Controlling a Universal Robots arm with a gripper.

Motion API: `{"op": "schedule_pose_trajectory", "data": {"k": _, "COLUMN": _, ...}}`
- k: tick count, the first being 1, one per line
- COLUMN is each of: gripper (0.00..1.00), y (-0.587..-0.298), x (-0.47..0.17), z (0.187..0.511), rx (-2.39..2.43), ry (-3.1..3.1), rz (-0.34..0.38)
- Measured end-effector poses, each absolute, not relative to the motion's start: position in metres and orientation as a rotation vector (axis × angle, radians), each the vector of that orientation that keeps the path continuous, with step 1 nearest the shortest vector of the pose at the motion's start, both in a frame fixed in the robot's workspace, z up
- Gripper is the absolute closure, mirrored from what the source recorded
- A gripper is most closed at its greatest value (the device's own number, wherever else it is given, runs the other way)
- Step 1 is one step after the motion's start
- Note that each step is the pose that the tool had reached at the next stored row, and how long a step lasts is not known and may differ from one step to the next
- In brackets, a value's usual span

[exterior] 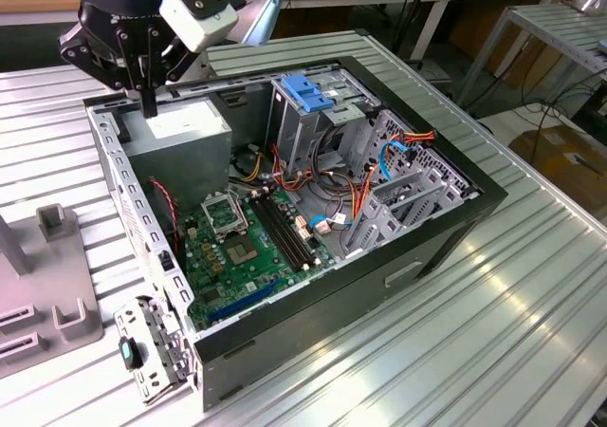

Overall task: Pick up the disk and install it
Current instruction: 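Reach for the disk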

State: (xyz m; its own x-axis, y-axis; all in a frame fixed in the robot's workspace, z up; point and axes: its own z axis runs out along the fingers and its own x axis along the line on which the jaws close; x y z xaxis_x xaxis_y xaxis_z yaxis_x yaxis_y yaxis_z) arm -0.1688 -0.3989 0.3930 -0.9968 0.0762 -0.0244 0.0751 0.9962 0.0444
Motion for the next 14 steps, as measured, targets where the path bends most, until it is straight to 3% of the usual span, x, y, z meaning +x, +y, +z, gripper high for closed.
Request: {"op": "schedule_pose_trajectory", "data": {"k": 14, "gripper": 0.89, "y": -0.399, "x": -0.183, "z": 0.393, "rx": 0.118, "ry": 3.112, "rz": 0.068}}
